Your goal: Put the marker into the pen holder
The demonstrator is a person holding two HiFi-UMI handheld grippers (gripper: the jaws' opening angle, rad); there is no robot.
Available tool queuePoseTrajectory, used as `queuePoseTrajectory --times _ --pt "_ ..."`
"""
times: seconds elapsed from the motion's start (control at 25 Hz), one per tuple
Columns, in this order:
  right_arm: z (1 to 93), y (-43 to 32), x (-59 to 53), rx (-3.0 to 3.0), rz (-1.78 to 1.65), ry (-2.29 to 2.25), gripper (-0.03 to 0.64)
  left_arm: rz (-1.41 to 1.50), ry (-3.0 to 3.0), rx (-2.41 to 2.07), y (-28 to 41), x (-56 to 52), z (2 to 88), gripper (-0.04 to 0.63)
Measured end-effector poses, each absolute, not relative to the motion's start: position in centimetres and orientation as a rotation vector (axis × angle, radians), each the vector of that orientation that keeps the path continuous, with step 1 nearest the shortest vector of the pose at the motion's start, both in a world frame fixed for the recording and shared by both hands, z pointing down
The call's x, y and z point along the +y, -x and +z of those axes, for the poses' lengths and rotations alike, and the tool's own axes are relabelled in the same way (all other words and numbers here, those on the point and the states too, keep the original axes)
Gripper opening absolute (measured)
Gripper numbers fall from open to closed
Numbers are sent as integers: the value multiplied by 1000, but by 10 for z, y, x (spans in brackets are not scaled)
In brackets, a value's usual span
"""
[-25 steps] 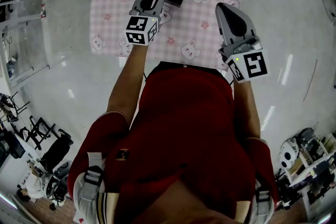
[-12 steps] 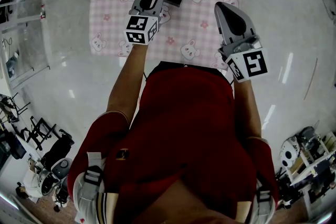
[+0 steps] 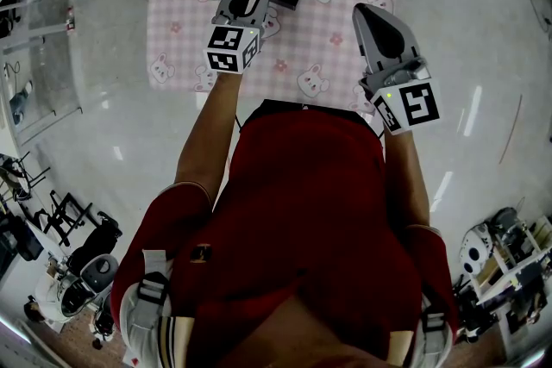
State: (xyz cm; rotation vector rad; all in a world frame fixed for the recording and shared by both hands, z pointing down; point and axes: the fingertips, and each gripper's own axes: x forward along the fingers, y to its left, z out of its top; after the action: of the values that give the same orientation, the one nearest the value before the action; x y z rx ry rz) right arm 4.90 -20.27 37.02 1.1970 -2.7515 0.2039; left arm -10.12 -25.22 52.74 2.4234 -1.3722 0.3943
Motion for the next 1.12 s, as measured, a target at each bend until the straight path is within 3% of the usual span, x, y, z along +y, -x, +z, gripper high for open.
queuePoseTrajectory --times 1.12 --pt "353 -32 -184 -2860 166 -1140 -2 124 -2621 -1479 90 -206 404 72"
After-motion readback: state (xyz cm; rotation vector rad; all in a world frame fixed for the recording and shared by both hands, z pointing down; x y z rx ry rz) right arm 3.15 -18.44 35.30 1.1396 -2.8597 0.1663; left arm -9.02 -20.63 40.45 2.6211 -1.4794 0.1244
